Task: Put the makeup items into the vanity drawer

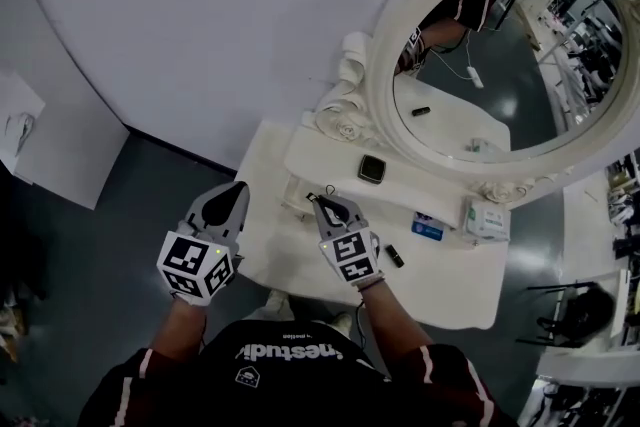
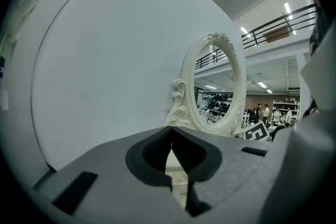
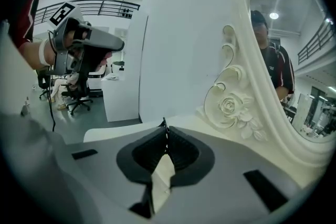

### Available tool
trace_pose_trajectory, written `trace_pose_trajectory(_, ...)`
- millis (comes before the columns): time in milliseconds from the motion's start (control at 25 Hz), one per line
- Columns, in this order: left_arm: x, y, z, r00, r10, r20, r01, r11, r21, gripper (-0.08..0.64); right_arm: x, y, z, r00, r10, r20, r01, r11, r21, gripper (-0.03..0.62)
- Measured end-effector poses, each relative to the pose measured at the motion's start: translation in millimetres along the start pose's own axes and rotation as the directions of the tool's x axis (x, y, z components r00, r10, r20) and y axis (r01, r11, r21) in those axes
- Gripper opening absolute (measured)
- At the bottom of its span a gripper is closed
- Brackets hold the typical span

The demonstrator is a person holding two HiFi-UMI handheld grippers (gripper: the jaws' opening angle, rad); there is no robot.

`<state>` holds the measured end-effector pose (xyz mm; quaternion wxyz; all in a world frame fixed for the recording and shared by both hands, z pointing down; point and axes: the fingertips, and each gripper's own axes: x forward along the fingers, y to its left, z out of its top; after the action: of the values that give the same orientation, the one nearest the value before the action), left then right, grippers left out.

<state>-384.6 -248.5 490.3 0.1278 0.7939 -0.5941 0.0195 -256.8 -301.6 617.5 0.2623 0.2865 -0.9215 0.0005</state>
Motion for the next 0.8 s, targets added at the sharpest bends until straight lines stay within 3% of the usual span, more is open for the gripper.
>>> trace_pose_trajectory(800,-20.7,26.0,-12.1,0.997,0.067,-0.024,-0.067,0.998,-0.015,0.006,46.4,20.5,-37.5,0.99,0.09,-0.112,-0.089,0.996,0.014,0.02)
